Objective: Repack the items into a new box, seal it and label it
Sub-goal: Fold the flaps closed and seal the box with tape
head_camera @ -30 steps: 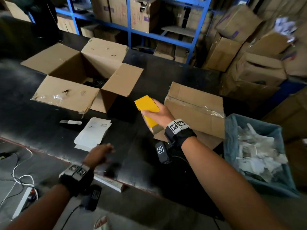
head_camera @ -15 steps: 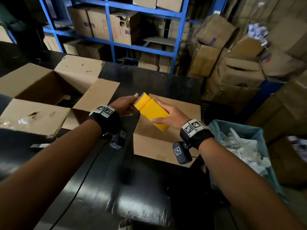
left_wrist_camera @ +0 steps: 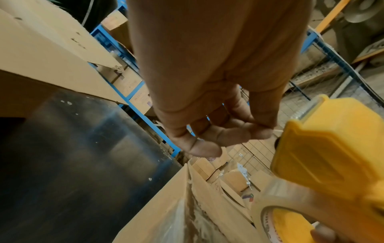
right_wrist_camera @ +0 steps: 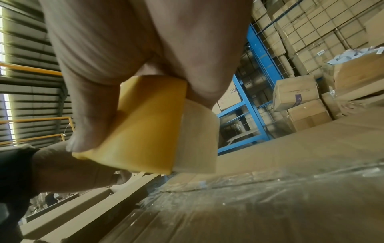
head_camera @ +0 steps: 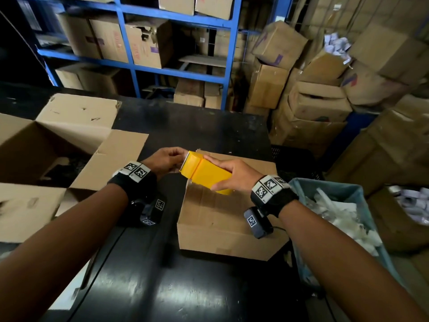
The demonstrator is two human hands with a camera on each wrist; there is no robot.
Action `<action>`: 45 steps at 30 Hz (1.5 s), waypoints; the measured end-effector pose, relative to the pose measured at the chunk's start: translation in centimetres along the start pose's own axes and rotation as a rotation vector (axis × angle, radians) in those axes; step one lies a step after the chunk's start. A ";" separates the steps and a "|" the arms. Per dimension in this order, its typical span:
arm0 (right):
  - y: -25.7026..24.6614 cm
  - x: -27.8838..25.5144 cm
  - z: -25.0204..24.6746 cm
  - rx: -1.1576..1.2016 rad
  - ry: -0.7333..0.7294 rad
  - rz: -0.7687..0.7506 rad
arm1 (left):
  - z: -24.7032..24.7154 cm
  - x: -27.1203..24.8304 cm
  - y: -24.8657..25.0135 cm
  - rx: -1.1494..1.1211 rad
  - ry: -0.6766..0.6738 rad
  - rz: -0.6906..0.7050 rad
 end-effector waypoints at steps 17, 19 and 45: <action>1.0 -1.7 -4.4 -0.016 -0.020 -0.085 | 3.7 0.1 3.5 0.136 0.094 0.133; 1.3 -1.7 -4.8 -0.025 -0.020 -0.083 | 3.7 0.1 4.0 0.146 0.132 0.170; 0.6 2.4 -4.4 -0.005 -0.038 -0.101 | -0.6 2.1 1.5 0.184 0.351 -0.093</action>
Point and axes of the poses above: each hand's wrist, its own x-axis towards the middle knuckle, its own z-axis out of the palm, y = z × x, the point moved 10 cm from there along x, towards the middle knuckle, and after that the axes turned 13 degrees about -z, right-handed, at the moved point
